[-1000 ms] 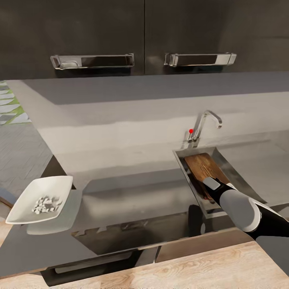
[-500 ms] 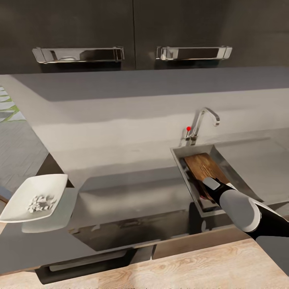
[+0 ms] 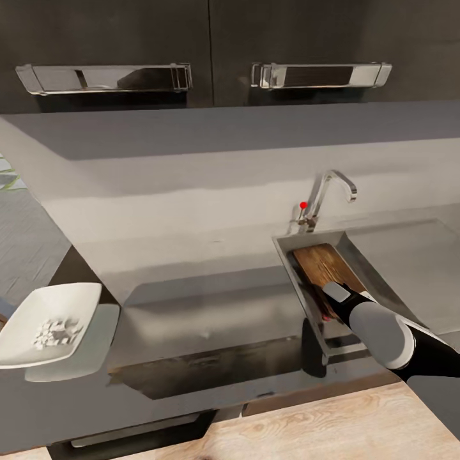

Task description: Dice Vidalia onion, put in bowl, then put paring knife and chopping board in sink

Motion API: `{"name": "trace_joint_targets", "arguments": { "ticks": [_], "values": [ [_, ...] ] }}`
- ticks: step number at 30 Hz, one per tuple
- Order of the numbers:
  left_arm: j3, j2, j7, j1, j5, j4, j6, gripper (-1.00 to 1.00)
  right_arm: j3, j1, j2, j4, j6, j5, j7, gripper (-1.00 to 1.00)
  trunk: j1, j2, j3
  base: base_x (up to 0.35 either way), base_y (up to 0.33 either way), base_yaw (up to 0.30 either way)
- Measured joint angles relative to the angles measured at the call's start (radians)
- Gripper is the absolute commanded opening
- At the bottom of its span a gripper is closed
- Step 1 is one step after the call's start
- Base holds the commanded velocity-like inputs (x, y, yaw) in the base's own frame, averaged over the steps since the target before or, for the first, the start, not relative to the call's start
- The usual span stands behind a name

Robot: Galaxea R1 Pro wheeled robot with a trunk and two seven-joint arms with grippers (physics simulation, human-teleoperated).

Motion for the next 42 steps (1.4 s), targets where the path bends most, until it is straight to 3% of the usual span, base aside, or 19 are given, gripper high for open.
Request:
{"name": "trace_joint_targets", "arguments": {
  "ticks": [10, 11, 33, 37, 39, 42],
  "values": [
    [0.000, 0.000, 0.000, 0.000, 0.000, 0.000, 0.001, 1.00, -0.001, 0.000, 0.000, 0.000, 0.000, 0.001, -0.001, -1.00, 0.000, 0.000, -0.008, 0.040, 0.000, 0.000],
    [0.000, 0.000, 0.000, 0.000, 0.000, 0.000, 0.001, 1.00, 0.000, 0.000, 0.000, 0.000, 0.001, 0.000, -0.001, 1.00, 0.000, 0.000, -0.008, 0.002, 0.000, 0.000],
    [0.000, 0.000, 0.000, 0.000, 0.000, 0.000, 0.001, 1.00, 0.009, 0.000, -0.005, -0.009, 0.005, 0.004, -0.004, 1.00, 0.000, 0.000, -0.008, 0.000, 0.000, 0.000],
    [0.000, -0.001, 0.000, 0.000, 0.000, 0.000, 0.001, 1.00, 0.055, 0.000, -0.003, -0.014, 0.005, 0.024, -0.003, 1.00, 0.000, 0.000, -0.008, 0.000, 0.000, 0.000],
    [0.000, -0.001, 0.000, 0.000, 0.000, 0.000, 0.001, 1.00, 0.098, 0.000, -0.005, -0.025, 0.006, 0.053, -0.002, 1.00, 0.000, 0.000, -0.008, 0.000, 0.000, 0.000],
    [0.000, -0.002, 0.000, 0.000, 0.000, 0.000, 0.002, 1.00, 0.126, 0.000, -0.008, -0.104, 0.046, 0.080, -0.003, 1.00, 0.000, 0.000, -0.008, 0.000, 0.000, 0.000]
  ]
}}
